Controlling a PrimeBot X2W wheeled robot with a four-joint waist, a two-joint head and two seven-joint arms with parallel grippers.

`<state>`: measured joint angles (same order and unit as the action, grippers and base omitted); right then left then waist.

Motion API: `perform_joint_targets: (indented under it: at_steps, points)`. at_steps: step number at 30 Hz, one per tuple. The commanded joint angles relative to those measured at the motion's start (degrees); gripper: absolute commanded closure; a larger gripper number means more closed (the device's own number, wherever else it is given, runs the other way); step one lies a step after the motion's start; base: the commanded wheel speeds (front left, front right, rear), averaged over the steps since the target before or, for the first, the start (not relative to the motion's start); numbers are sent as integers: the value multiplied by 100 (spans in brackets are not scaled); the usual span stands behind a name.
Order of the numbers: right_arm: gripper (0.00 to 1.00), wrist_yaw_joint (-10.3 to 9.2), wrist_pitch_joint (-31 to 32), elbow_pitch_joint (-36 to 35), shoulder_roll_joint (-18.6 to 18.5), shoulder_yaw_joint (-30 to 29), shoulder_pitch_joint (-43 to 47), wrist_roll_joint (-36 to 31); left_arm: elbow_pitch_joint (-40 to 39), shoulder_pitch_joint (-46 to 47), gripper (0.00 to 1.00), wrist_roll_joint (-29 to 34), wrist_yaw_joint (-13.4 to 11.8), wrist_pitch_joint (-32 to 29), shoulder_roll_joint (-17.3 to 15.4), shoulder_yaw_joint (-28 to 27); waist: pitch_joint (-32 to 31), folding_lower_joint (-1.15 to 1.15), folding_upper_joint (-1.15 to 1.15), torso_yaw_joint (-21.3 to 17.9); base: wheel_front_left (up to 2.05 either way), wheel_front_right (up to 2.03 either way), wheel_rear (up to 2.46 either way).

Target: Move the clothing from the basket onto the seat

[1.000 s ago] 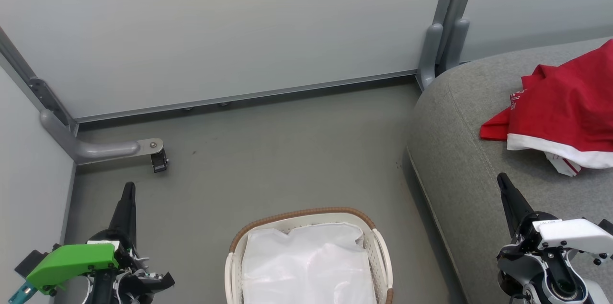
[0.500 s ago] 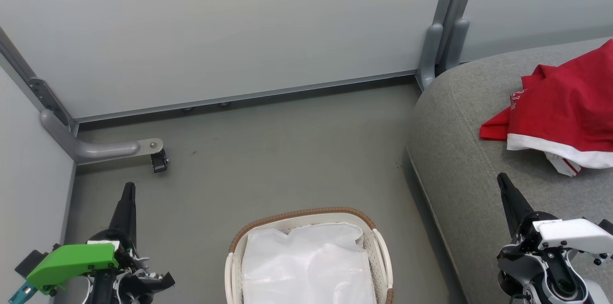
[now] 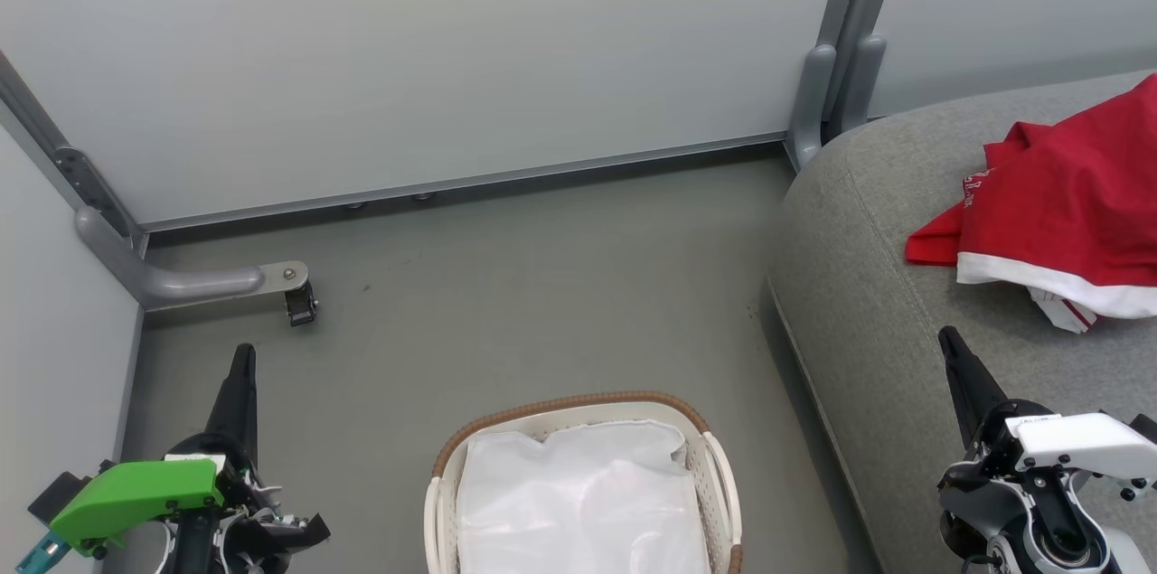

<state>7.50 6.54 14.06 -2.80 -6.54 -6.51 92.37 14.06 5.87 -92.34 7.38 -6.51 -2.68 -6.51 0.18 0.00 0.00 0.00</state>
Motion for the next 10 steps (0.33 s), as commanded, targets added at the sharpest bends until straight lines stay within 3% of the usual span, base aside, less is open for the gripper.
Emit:
perform_joint_targets:
  at_steps: [1,10]
  points:
    - [100,-1,21,-17,-22,-14,61,5,-10,68,100,-16,24,-24,-38,-13,0,0,0,0,0,0,0]
    - [100,-2,22,-17,-21,-15,61,4,-10,68,100,-16,24,-24,-38,-13,0,0,0,0,0,0,0]
